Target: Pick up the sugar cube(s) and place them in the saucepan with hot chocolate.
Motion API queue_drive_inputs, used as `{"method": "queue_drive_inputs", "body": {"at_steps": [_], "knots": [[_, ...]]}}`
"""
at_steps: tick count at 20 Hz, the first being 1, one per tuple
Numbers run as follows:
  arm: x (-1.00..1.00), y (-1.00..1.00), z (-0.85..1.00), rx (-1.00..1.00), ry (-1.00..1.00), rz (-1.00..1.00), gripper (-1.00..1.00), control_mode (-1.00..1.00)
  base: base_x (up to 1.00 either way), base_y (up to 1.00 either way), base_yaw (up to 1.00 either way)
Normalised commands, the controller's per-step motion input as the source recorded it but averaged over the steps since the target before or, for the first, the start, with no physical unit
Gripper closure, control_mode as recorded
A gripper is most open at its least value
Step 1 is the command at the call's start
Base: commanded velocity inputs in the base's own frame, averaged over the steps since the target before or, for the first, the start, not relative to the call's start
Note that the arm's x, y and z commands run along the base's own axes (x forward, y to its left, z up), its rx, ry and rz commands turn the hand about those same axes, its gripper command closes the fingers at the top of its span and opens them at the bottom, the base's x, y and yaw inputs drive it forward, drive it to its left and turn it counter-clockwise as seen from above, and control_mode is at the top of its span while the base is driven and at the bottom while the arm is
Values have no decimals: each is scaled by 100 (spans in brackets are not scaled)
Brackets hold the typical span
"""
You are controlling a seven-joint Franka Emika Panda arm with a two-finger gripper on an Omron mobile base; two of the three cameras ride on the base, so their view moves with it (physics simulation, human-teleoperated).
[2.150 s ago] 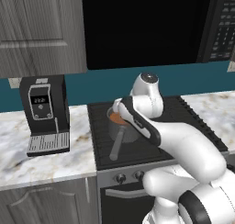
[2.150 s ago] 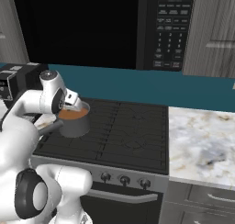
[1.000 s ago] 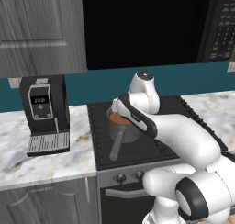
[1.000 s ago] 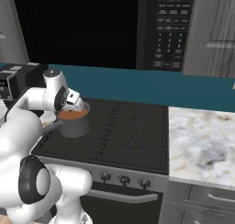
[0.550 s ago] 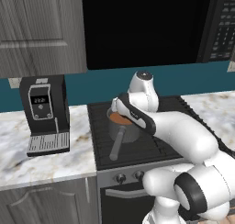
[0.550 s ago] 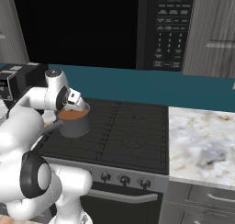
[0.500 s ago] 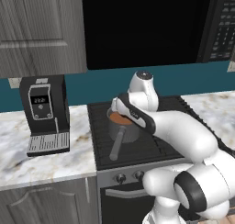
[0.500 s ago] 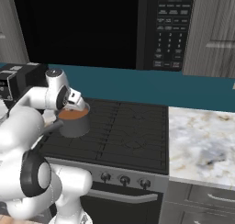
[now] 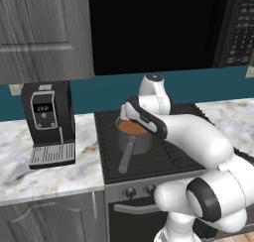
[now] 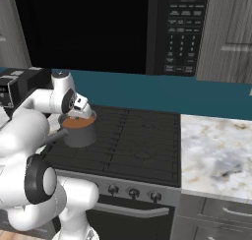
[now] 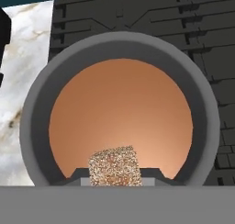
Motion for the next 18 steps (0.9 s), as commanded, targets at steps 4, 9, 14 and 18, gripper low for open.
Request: {"method": "queue_drive_inputs", "body": {"at_steps": [4, 9, 14, 18], "knots": [[-3, 0, 0, 0, 4, -4, 100, -100, 0, 0, 0], [5, 0, -4, 0, 0, -6, 100, -100, 0, 0, 0], [11, 0, -17, 0, 0, -5, 100, -100, 0, 0, 0], [1, 0, -19, 0, 0, -5, 100, -100, 0, 0, 0]]}}
